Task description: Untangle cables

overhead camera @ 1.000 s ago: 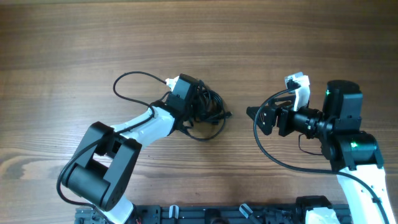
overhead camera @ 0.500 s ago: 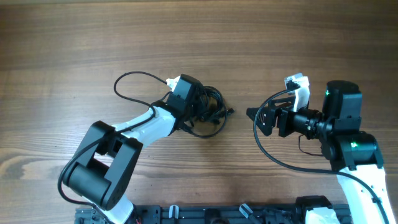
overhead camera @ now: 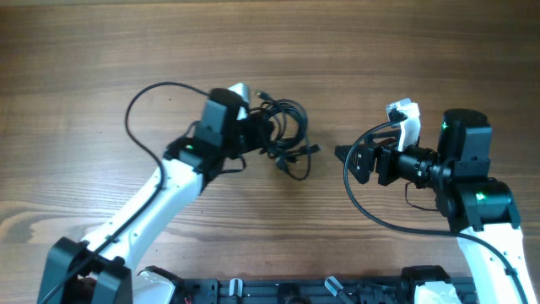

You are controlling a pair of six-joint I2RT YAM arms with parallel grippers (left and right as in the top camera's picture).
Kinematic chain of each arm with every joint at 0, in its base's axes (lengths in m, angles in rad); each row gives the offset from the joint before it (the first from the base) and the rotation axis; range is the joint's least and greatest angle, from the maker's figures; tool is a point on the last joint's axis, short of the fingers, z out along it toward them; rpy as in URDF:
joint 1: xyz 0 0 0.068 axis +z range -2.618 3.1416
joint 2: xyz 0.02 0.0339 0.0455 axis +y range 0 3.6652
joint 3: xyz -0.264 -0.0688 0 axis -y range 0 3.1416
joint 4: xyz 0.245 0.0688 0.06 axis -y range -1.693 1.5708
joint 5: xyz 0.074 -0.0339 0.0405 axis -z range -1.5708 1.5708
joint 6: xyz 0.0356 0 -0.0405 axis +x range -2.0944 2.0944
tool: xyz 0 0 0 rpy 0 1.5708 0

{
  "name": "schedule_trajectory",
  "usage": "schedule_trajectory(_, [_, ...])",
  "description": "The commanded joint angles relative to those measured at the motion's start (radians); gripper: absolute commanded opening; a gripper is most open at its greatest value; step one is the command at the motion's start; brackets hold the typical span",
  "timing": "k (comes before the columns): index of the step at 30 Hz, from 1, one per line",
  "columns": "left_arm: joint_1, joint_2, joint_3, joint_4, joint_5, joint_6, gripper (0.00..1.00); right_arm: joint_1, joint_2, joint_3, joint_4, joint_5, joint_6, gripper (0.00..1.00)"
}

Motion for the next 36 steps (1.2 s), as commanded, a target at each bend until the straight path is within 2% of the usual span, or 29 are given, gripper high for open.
schedule_trajectory(1, [0.097,-0.026,0.014,-0.048,0.122,0.018,0.04,-0.004,-0.02,0.024,0.002,0.009,-0.007,0.98])
schedule_trajectory(3, [0.129,-0.026,0.014,-0.047,0.166,0.018,0.04,-0.004,-0.023,0.024,-0.013,0.009,-0.008,0.99])
schedule_trajectory(11, [0.13,-0.026,0.014,-0.047,0.168,0.01,0.04,-0.004,-0.021,0.023,-0.009,0.009,-0.007,1.0])
schedule_trajectory(15, [0.13,-0.026,0.014,-0.047,0.168,0.01,0.04,-0.004,-0.021,0.023,-0.004,0.01,0.1,1.0])
schedule_trajectory(23, [0.155,-0.026,0.014,-0.016,0.285,-0.02,0.04,-0.004,-0.018,0.026,-0.015,0.009,0.113,1.0])
schedule_trajectory(25, [0.18,-0.027,0.014,0.003,0.346,-0.021,0.04,-0.004,-0.015,0.055,-0.038,0.009,0.113,0.99])
schedule_trajectory(30, [0.212,-0.027,0.014,0.039,0.495,-0.021,0.04,-0.004,0.121,0.328,-0.283,0.035,0.063,0.99])
schedule_trajectory(36, [0.211,-0.027,0.014,0.062,0.522,-0.043,0.04,0.076,0.237,0.364,-0.273,0.005,0.07,0.94])
